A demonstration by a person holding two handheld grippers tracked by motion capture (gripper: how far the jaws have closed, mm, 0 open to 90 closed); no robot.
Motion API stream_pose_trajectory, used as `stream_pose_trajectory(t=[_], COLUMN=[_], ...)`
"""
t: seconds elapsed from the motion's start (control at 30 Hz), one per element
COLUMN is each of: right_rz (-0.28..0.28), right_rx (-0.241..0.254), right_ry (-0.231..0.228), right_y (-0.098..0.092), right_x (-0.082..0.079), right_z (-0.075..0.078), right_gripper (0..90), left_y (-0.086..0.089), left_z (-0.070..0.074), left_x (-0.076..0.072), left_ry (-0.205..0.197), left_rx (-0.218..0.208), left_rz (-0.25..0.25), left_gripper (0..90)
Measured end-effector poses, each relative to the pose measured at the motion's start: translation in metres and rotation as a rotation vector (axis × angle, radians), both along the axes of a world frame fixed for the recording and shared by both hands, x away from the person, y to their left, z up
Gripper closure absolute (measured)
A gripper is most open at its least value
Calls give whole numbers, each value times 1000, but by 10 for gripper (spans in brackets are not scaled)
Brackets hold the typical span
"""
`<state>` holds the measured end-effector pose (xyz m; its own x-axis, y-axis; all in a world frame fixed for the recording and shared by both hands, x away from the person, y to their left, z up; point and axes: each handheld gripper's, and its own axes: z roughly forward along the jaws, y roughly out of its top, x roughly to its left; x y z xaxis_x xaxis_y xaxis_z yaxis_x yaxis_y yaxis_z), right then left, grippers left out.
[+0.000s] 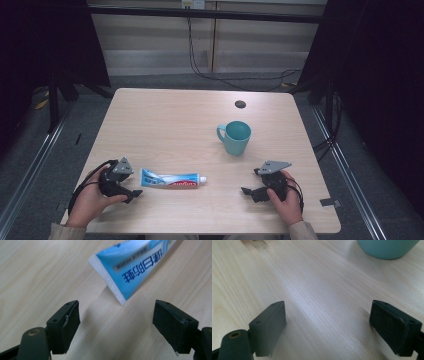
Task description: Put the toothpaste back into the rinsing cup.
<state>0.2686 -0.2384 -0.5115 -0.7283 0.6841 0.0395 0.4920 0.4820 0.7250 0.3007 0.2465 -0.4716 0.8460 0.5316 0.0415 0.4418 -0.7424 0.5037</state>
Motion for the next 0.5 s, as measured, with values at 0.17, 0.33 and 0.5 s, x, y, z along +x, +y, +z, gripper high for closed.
stream_pose_trajectory(t=[0.17, 0.33, 0.5], right_rz=[0, 2, -1], right_rx=[0, -1, 3], right_ry=[-2, -2, 0], right_y=[0, 0, 0], right_x=[0, 0, 0], right_z=[0, 0, 0], right_gripper=[134, 134, 134], left_y=[-12, -26, -40], left_z=[11, 19, 25], left_x=[5, 13, 18], left_ry=[2, 22, 24], left_rx=[85, 157, 221], left_rz=[-52, -109, -164], left_gripper=[216, 216, 216])
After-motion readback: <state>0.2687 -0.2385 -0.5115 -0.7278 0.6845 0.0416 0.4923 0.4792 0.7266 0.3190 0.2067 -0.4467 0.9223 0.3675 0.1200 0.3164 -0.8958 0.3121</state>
